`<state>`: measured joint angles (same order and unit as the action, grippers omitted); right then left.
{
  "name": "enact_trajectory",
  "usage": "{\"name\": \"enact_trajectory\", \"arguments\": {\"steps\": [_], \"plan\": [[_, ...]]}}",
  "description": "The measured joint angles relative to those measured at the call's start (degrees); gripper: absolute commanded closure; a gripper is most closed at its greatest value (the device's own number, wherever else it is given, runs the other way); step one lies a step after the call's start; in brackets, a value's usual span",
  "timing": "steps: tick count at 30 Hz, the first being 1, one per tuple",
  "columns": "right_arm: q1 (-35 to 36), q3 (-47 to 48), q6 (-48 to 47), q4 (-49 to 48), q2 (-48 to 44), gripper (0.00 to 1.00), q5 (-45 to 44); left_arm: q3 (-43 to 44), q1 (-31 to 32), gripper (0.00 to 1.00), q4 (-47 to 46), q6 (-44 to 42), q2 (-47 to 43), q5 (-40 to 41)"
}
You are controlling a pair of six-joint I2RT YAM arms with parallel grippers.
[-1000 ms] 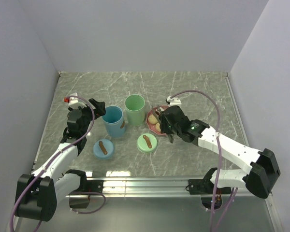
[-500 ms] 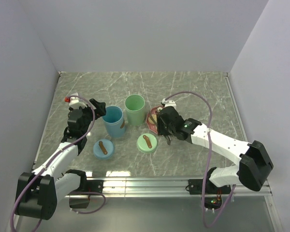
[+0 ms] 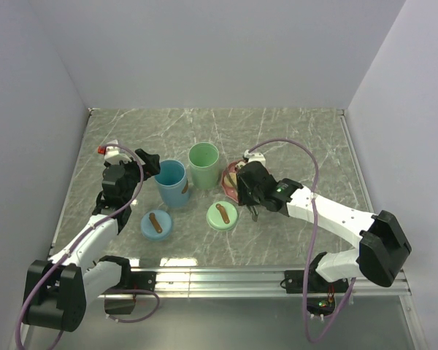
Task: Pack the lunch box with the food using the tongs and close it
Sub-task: Pick up the food using the clamp, then place the food into the lunch box
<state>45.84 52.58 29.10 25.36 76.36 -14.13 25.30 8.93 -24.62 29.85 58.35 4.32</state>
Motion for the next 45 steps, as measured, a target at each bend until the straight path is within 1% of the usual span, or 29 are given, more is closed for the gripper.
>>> {"name": "enact_trajectory", "arguments": {"steps": [8, 9, 11, 12, 14, 17, 19, 20, 22, 24, 39, 45], "plan": [[0.15, 0.00, 0.00, 0.42, 1.46, 0.63, 0.09, 0.00, 0.00, 0.01, 0.00, 0.02, 0.00, 0.00], [0.15, 0.00, 0.00, 0.57, 1.90, 0.67, 0.11, 0.00, 0.00, 0.01, 0.02, 0.02, 0.00, 0.00], [0.26, 0.00, -0.07, 0.83, 2.62, 0.72, 0.22, 0.00, 0.00, 0.01, 0.00, 0.00, 0.00, 0.00], [0.31, 0.00, -0.09, 0.90, 2.89, 0.77, 0.24, 0.00, 0.00, 0.00, 0.00, 0.02, 0.00, 0.00], [0.33, 0.00, -0.09, 0.94, 2.99, 0.78, 0.26, 0.00, 0.00, 0.01, 0.00, 0.02, 0.00, 0.00], [0.37, 0.00, -0.20, 1.01, 2.97, 0.84, 0.24, 0.00, 0.00, 0.01, 0.00, 0.02, 0.00, 0.00], [0.42, 0.07, -0.24, 1.18, 2.97, 0.94, 0.17, 0.00, 0.00, 0.00, 0.00, 0.02, 0.00, 0.00], [0.42, 0.15, -0.24, 1.29, 2.97, 0.94, 0.13, 0.00, 0.00, 0.00, 0.00, 0.00, 0.00, 0.00], [0.42, 0.63, -0.26, 1.79, 2.93, 0.98, -0.07, 0.00, 0.00, 0.01, 0.00, 0.02, 0.00, 0.00], [0.42, 1.44, -0.44, 2.56, 2.62, 1.00, -0.46, 0.00, 0.00, 0.00, 0.00, 0.02, 0.00, 0.00], [0.42, 8.17, -2.29, 6.21, -1.75, 1.00, -3.91, 0.00, 0.00, 0.00, -0.17, 0.02, 0.59, 0.02], [0.68, 13.31, -4.04, 7.65, -3.10, 1.00, -5.27, 0.00, 0.00, 0.01, -0.17, 0.02, 0.59, 0.02]]}}
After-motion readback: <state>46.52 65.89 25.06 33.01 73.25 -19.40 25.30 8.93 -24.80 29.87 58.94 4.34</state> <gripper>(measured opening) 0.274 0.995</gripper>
